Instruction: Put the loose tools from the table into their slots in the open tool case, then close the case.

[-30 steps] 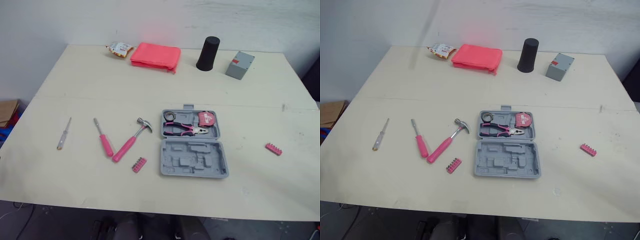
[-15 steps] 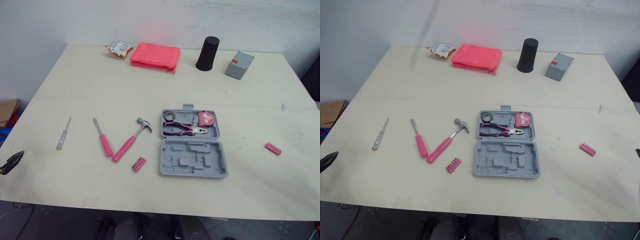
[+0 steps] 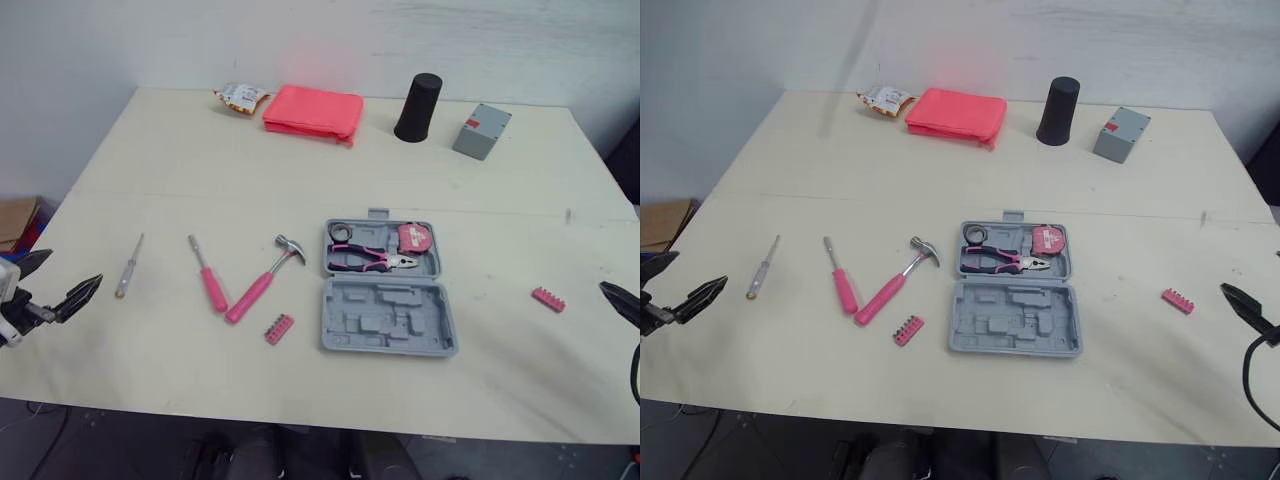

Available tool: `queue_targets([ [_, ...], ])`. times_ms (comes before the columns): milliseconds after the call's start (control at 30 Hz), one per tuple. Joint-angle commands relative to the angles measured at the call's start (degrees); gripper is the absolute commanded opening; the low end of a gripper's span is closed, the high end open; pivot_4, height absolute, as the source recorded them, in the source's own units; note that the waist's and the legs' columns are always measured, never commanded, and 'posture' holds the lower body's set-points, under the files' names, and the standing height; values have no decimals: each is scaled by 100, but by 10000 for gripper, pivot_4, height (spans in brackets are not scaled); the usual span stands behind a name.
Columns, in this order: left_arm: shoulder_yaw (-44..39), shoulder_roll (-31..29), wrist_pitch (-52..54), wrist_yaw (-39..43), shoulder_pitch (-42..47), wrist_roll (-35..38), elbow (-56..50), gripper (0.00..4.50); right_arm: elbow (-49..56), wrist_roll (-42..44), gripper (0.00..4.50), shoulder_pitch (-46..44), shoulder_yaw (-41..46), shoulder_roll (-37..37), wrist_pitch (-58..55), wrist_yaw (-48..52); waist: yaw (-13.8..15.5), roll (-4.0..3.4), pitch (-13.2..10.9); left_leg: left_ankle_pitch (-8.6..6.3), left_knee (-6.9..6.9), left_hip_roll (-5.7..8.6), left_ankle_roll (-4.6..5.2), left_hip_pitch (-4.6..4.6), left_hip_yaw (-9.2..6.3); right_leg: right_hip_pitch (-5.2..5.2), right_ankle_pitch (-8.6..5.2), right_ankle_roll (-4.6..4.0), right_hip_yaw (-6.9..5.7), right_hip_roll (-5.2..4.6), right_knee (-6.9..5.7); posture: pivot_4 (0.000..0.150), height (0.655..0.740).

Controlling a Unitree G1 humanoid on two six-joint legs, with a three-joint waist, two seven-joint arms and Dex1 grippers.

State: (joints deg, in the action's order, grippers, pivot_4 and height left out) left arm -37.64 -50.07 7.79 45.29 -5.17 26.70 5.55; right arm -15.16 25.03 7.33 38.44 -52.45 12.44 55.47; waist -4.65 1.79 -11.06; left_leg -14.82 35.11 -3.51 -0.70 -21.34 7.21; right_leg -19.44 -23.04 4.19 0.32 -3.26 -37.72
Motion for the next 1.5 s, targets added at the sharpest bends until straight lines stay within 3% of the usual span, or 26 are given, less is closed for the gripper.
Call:
queue_targets([
  [33,-37,13,889,-310,-88,284,-807,44611,1051,449,45000,-34,-143,211,-432,-55,-17,-1,0,1,0,0,-2,0,0,-1,0,0,1,0,-1,1500,7400],
  [200,-338,207,2625,-1688,-105,211,-1294,44611,2458,838,45000,-264,-716,746,-736,-222,-23,-1,0,6,0,-10,-11,2,-6,-2,0,0,3,14,-5,1500,7400],
  [267,-404,313,3798,-2246,11,474,-1562,44611,2941,867,45000,-498,-1061,941,-873,-420,-20,0,-1,6,0,-14,-13,0,-11,-4,0,0,3,17,-7,1500,7400],
  [433,-54,374,5229,-2755,364,612,-2080,44611,3524,1078,45000,-1174,-1697,1471,-721,-404,76,12,-2,9,12,-12,-16,-7,-21,-4,1,1,-3,15,-12,1500,7400],
  [733,1070,592,5367,-3361,1746,-115,-1026,44611,3506,1006,45000,-1410,-2608,1773,-346,544,257,14,-1,8,14,-8,-19,-12,-25,-3,2,-1,-9,14,-3,1500,7400],
  [1067,1856,708,5149,-3087,2599,-571,232,44611,3264,894,45000,-1381,-2567,1734,-162,653,302,12,2,14,16,-9,-22,-5,-23,-4,1,-3,-10,14,-18,1500,7400],
  [1200,2034,760,5297,-2814,2452,-530,195,33741,3310,855,45000,-1245,-2488,1722,-123,592,305,4,7,16,17,-6,-17,3,-24,4,2,-4,-11,10,-21,1500,7400],
  [1433,1684,788,5104,-2811,2349,-610,459,3260,3320,784,45000,-948,-2274,1702,-21,507,303,-6,13,16,17,-4,-18,3,-21,4,2,-3,-9,8,-19,1500,7400],
  [1467,1629,796,5035,-2822,2347,-628,478,93,3317,778,45000,-909,-2246,1700,-6,505,301,-8,14,16,17,-4,-18,3,-21,5,2,-4,-9,8,-19,1500,7400],
  [1500,1593,804,4985,-2828,2345,-643,489,93,3315,774,45000,-885,-2233,1697,5,502,295,-10,15,16,17,-4,-18,5,-21,6,2,-3,-9,8,-19,1500,7400],
])
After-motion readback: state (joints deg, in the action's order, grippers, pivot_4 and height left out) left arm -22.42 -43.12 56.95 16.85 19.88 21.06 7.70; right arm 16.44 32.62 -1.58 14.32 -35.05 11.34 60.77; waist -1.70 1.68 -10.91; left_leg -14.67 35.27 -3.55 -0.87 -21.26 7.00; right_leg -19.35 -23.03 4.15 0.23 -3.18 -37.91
